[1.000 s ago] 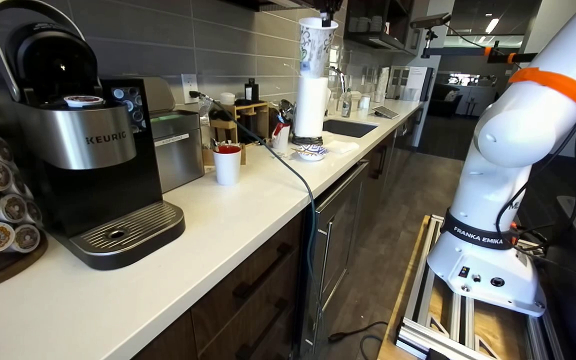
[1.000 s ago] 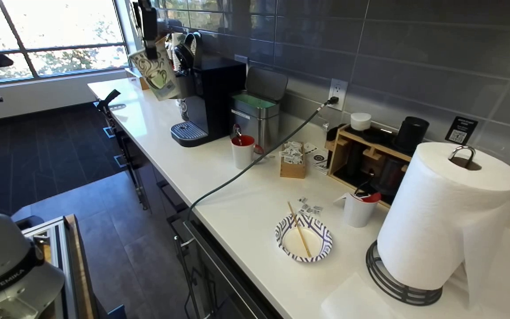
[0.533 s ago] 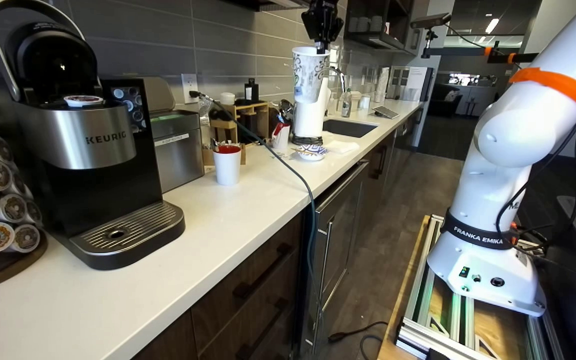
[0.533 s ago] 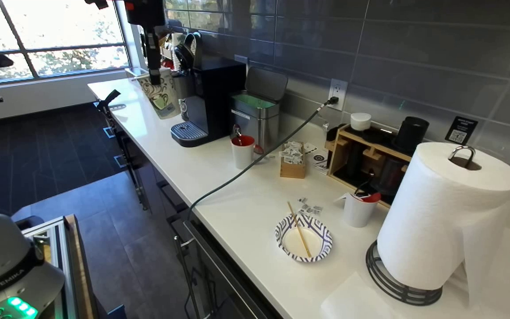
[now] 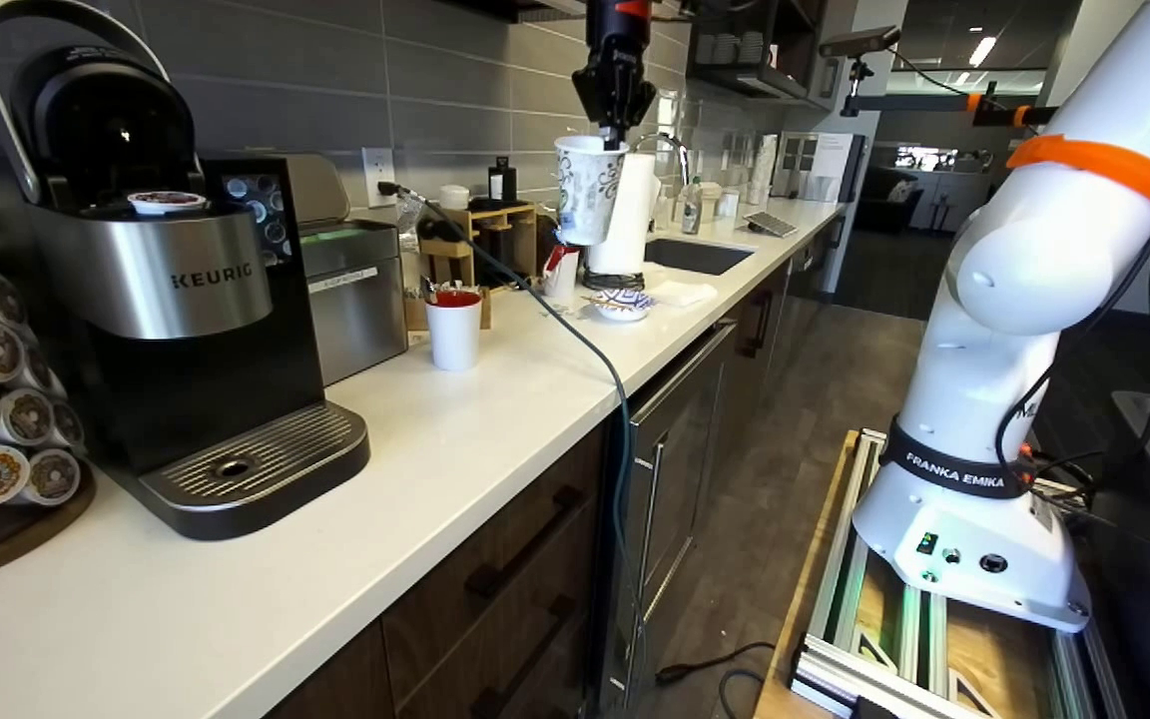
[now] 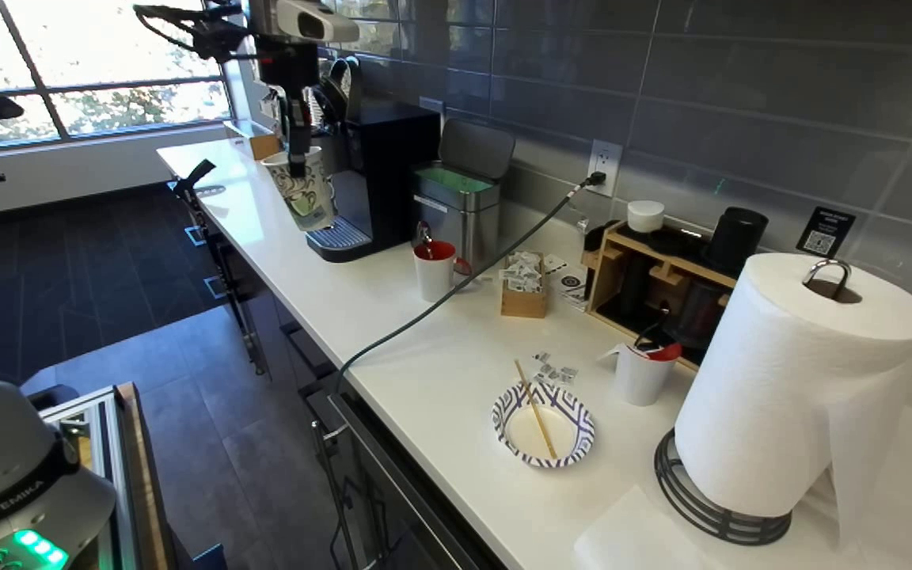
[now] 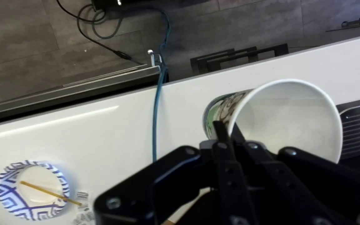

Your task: Pick up the cup and put it on the counter

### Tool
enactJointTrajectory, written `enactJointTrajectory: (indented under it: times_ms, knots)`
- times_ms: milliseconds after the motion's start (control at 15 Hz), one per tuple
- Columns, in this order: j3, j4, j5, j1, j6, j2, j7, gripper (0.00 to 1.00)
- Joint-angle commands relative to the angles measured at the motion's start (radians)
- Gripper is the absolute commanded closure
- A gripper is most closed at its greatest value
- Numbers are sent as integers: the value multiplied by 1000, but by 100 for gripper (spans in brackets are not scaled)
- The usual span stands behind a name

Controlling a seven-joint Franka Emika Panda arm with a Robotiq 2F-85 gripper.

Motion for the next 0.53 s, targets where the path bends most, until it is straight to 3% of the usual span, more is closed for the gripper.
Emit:
enactJointTrajectory:
  times_ms: [0,200,467]
  knots:
    - [-11,-105,128,49,242,63,-62,99]
    - [-7,-181,223,84,397,128,-130,99]
    - [-4,-257,259,95,448,175,-144,99]
